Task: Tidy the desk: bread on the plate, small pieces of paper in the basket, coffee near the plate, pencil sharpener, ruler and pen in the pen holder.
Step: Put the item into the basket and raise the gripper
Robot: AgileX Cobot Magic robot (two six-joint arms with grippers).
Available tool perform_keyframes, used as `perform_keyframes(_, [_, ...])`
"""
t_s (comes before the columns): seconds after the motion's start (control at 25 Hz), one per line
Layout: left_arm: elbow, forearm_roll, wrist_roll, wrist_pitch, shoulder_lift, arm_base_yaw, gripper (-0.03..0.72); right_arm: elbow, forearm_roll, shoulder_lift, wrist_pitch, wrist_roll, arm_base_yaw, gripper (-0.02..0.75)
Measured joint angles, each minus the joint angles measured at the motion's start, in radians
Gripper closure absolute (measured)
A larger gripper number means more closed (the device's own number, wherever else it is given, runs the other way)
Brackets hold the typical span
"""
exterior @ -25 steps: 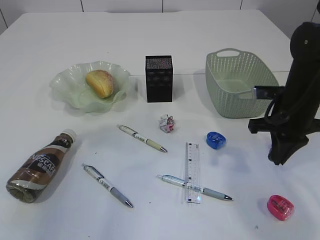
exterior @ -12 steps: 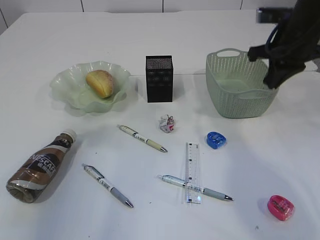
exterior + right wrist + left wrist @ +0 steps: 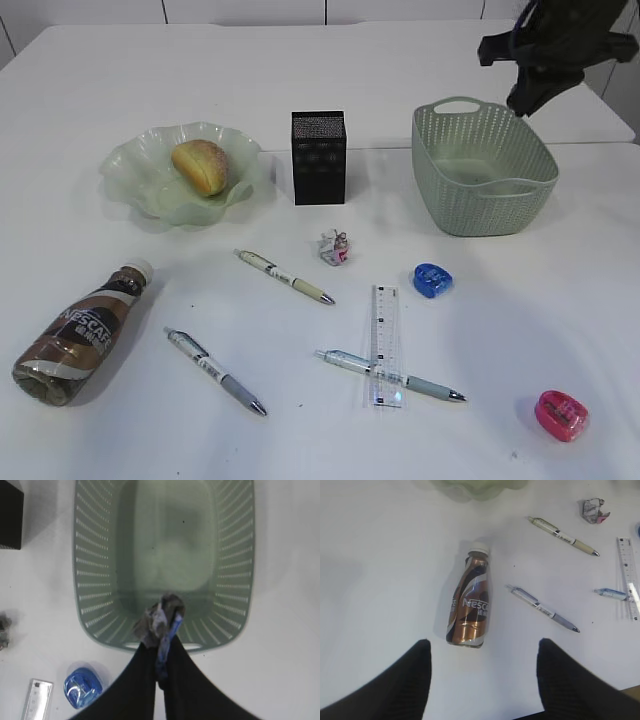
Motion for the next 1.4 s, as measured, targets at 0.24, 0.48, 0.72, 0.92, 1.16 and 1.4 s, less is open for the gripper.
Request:
perform_keyframes(0.24, [0.0,-0.002,0.0,0.0,0.0,0.0,0.222,-0.104,0.0,0.105,0.0,0.0,0.0,0.709])
perform_keyframes(0.48, [0.0,-0.002,0.0,0.0,0.0,0.0,0.222,-0.177,-0.017,0.217,-0.023,0.0,0.0,0.709])
perform_keyframes(0.72, [0.0,-0.004,0.0,0.0,0.0,0.0,0.222,-0.194,-0.02,0.268,-0.053,0.0,0.0,0.672])
perform_keyframes(0.92, [0.0,-0.006,0.0,0.0,0.0,0.0,0.222,-0.194,0.0,0.291,-0.064,0.0,-0.002,0.424])
perform_keyframes(1.16, [0.0,-0.006,0.0,0.0,0.0,0.0,0.222,-0.196,0.005,0.291,-0.061,0.0,-0.002,0.205])
perform_keyframes(1.4, [0.0,-0.006,0.0,0.0,0.0,0.0,0.222,-0.212,0.01,0.279,-0.004,0.0,-0.002,0.195])
